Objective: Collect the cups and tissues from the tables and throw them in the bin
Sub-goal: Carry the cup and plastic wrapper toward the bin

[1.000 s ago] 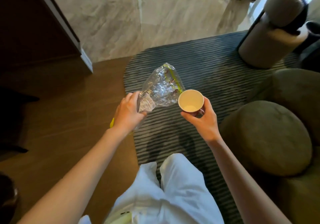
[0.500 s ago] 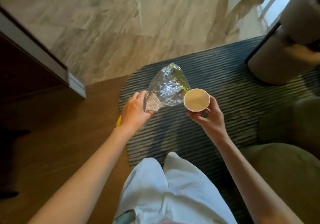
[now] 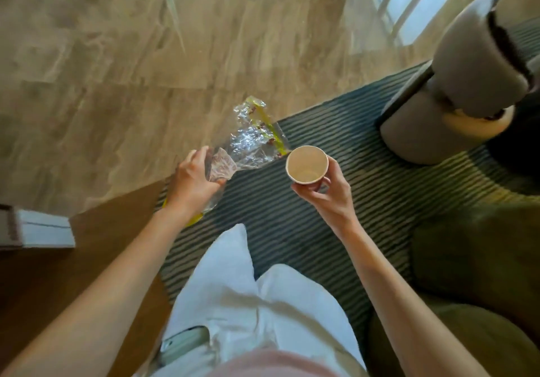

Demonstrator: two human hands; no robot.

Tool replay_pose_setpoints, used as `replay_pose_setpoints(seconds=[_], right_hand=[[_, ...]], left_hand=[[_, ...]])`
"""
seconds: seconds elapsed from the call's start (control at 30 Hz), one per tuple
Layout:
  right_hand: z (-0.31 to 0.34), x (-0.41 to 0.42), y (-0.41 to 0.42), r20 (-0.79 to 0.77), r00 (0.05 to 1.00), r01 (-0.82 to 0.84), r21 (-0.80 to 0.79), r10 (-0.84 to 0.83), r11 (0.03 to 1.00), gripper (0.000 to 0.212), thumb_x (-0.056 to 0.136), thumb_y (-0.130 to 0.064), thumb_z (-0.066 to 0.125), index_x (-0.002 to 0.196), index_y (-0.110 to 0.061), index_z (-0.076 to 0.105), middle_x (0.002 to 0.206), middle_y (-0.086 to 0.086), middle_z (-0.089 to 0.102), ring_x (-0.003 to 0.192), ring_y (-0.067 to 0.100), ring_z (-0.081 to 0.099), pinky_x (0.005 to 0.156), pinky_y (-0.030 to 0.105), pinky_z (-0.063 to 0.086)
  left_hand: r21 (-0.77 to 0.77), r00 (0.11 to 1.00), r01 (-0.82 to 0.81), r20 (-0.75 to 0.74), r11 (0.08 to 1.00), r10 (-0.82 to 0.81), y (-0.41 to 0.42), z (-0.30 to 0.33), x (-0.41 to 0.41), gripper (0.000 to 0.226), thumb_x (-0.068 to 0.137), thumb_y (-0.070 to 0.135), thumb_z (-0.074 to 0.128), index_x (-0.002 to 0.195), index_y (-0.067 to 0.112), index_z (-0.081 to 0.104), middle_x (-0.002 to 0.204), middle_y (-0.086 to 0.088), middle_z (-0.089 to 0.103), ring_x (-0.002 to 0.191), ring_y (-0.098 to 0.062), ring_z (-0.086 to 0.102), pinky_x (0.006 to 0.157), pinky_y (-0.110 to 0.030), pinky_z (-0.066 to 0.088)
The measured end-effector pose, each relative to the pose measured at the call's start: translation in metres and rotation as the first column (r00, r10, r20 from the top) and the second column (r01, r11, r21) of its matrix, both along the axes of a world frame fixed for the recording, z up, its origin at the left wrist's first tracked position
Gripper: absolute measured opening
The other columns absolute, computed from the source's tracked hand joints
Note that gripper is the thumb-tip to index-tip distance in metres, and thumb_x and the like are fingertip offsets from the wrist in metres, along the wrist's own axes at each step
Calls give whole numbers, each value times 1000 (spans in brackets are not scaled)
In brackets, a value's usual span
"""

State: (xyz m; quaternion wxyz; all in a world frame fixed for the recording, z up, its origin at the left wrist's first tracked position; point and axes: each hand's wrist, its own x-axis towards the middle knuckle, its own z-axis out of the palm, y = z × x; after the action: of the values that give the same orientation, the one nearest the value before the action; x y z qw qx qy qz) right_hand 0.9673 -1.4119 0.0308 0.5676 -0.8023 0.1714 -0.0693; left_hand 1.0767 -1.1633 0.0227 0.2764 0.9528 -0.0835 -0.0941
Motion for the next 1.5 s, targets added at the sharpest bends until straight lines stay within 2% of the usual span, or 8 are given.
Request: replay_pose_setpoints(seconds=[0.17, 0.43, 0.53, 0.73, 0.9, 1.1, 1.3, 1.5], right_hand=[[4, 80, -57, -24, 978, 206, 12, -205, 979, 72, 65, -28, 84, 126, -20, 48, 117, -7, 58, 108, 11, 58, 89, 33, 53], [-26, 209, -173, -83, 896, 443, 68, -437, 894, 72, 60, -30, 87, 120, -29, 48, 113, -8, 60, 107, 7, 59, 83, 16, 51], [-21, 271, -242, -79, 874, 484, 70, -479, 872, 70, 64, -23, 87, 122, -27, 49, 115, -6, 60, 110, 11, 59, 91, 30, 53], [3, 387, -368, -16, 844, 536, 60, -536, 842, 78, 58, -51, 83, 124, -27, 49, 118, -2, 62, 110, 12, 60, 92, 44, 53], [-2, 473, -449, -24, 826, 563, 54, -563, 825, 76, 62, -39, 85, 126, -24, 47, 120, -5, 60, 112, 8, 59, 96, 38, 51], [-16, 574, -559, -57, 761, 648, 11, -646, 762, 84, 58, -54, 79, 127, -18, 48, 120, 0, 61, 113, 13, 58, 96, 37, 51], [-5, 636, -664, -84, 641, 766, -2, -763, 643, 68, 66, -21, 85, 123, -17, 48, 118, -5, 58, 105, -10, 54, 87, 6, 43], [-22, 685, -768, -82, 439, 898, 39, -895, 437, 64, 64, -15, 87, 118, -13, 53, 114, 0, 63, 105, 10, 59, 88, 18, 48]], left_hand=[[20, 981, 194, -14, 981, -194, -72, 9, 129, 65, 72, 27, 77, 129, 22, 45, 119, -3, 56, 106, -27, 57, 84, -43, 51], [-65, 905, 422, -33, 904, -425, -244, -5, 310, 64, 72, 18, 78, 128, 16, 48, 119, -8, 56, 110, -29, 56, 90, -44, 49], [-54, 884, 465, -19, 884, -467, -312, 5, 377, 61, 74, 22, 76, 128, 14, 49, 116, -10, 57, 107, -30, 56, 87, -45, 49], [-32, 845, 534, 49, 845, -533, -442, 29, 493, 61, 74, 17, 75, 129, 10, 50, 121, -14, 55, 111, -31, 53, 88, -38, 44], [-55, 807, 589, 7, 806, -590, -531, 10, 589, 64, 71, 19, 78, 128, 13, 49, 120, -11, 57, 111, -30, 56, 91, -44, 47], [-75, 742, 669, 30, 739, -669, -663, -5, 723, 62, 69, 13, 79, 125, 10, 53, 117, -14, 58, 107, -34, 56, 92, -43, 45], [-47, 598, 801, 8, 597, -801, -809, 6, 816, 62, 67, 16, 80, 123, 14, 54, 113, -10, 58, 105, -31, 59, 87, -41, 48], [-40, 500, 865, -19, 500, -866, -966, -3, 862, 59, 69, 21, 77, 124, 18, 54, 117, -5, 58, 107, -28, 55, 82, -36, 44]])
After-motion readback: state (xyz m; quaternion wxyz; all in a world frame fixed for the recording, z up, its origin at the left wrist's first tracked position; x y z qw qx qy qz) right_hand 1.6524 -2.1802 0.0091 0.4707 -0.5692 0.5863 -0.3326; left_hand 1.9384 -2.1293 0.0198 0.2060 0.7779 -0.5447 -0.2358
